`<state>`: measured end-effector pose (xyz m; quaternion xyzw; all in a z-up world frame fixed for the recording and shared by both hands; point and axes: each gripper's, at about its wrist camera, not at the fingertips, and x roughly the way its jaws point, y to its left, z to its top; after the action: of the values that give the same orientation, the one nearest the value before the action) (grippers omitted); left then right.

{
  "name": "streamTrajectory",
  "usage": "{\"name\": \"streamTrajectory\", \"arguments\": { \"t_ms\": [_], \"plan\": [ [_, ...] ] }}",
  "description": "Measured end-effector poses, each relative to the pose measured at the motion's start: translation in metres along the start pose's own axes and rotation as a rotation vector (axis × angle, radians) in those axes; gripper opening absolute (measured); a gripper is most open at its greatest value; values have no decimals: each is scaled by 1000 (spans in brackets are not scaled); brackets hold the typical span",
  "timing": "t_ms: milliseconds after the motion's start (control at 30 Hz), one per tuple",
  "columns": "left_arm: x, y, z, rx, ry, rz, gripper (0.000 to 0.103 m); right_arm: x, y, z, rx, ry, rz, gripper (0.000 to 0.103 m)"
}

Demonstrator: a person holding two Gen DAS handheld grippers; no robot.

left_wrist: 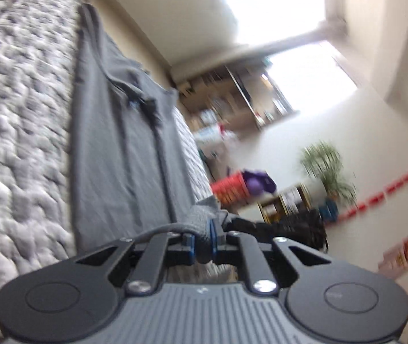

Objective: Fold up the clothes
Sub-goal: 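Lift the hem with both grippers and fold it over toward the collar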

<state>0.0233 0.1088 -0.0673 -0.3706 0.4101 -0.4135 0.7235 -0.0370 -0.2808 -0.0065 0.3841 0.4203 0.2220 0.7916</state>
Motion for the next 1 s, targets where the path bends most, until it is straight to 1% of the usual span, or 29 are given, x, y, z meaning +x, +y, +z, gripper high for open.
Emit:
{"name": "streamTrajectory", "arguments": {
  "t_ms": [33,200,300,367,400,433,500,567,600,633,667,700,800,900,1000],
  "plan": [
    [1,3,4,-25,-22,23,10,2,-3,6,14,-8,-4,11],
    [17,19,25,-144,-77,152,10,24,-20,25,82,-9,-24,11],
    [23,29,33,-209,-109,232,10,30,-38,31,128,-9,-35,12],
    [27,32,33,-229,-134,287,12,31,-51,33,161,-12,-29,17],
    [27,31,32,-220,-143,303,18,30,-57,33,180,-16,-14,17],
    [27,27,31,-206,-158,303,26,28,-63,34,199,-20,10,18],
    [25,20,30,-178,-187,303,34,20,-67,36,215,-47,40,18],
    [17,15,32,-140,-227,304,37,7,-67,40,210,-107,55,19],
    [14,13,33,-125,-250,306,40,0,-67,41,205,-141,71,22],
    [11,12,33,-108,-270,311,42,-6,-67,41,201,-171,89,28],
    [10,12,34,-87,-280,329,42,-11,-66,40,190,-197,93,31],
    [10,13,35,-60,-279,353,42,-14,-64,39,169,-211,78,34],
    [13,18,36,-7,-248,396,42,-15,-56,35,89,-210,3,34],
    [17,20,38,13,-235,410,41,-6,-46,30,-3,-177,-63,34],
    [21,23,39,16,-226,413,40,-2,-42,25,-58,-161,-112,34]
  ]
}}
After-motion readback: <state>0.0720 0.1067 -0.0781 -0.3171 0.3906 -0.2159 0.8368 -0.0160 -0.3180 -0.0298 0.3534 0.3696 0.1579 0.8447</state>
